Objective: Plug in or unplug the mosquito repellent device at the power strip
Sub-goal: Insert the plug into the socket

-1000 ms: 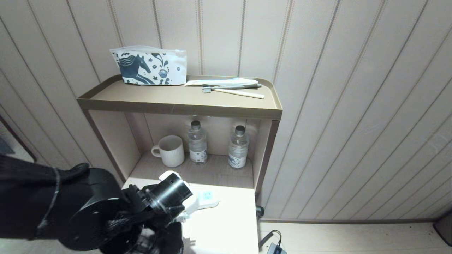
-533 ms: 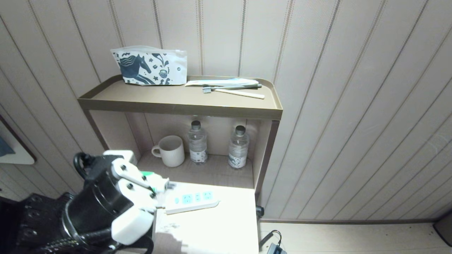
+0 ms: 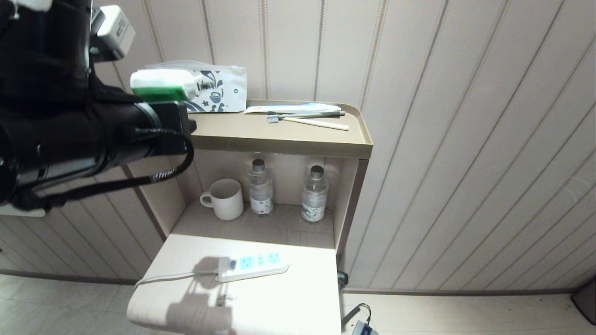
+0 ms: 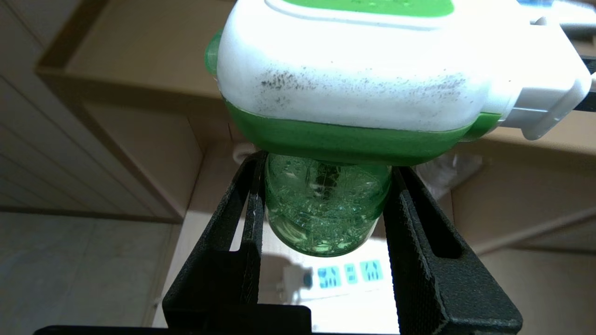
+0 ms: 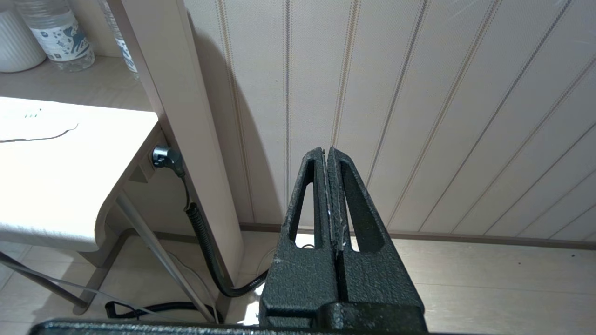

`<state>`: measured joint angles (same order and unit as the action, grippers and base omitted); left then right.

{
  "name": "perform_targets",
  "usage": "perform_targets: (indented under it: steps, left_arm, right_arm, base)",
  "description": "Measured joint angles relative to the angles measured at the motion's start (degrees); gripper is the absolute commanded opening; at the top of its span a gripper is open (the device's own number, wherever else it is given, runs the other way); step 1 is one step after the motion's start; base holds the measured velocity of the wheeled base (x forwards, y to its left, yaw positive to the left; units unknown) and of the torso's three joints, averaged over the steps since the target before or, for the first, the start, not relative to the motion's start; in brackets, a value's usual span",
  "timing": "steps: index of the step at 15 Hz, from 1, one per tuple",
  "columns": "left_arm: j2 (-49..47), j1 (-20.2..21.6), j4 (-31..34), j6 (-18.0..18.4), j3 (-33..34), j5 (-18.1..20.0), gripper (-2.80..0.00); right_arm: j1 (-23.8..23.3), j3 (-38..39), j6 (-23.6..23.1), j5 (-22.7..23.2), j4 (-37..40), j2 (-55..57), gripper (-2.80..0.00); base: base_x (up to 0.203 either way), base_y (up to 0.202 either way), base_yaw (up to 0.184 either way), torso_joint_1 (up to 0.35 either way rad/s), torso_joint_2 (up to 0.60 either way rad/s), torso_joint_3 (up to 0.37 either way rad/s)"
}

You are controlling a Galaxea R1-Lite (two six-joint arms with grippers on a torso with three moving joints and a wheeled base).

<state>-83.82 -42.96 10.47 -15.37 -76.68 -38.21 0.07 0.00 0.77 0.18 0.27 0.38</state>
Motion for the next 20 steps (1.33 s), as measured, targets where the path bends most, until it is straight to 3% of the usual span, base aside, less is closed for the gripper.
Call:
perform_targets:
  steps: [3,8,12,20]
  left_arm:
    - [-7.1,4.5,-1.1,2.5,-8.1,1.7,-2.8]
    - [-16.5,5.8,-7.8,4.6,-13.8,1.8,-2.8]
    - [-20.0,5.7,-13.8,4.8,-12.3,1.8,-2.8]
    - [-23.4,5.7,-15.7,4.5,-10.9,2.0,-2.8]
  right_arm:
    - [0.0,0.0,0.0,0.0,0.0,0.0,-2.8]
    - [0.0,0.0,0.0,0.0,0.0,0.0,-2.8]
    - [0.0,0.0,0.0,0.0,0.0,0.0,-2.8]
    - [0.0,0.0,0.0,0.0,0.0,0.0,-2.8]
  base:
    - [0.0,0.0,0.0,0.0,0.0,0.0]
    - [0.0,0.0,0.0,0.0,0.0,0.0]
    - [0.0,0.0,0.0,0.0,0.0,0.0]
    - [0.0,0.0,0.0,0.0,0.0,0.0]
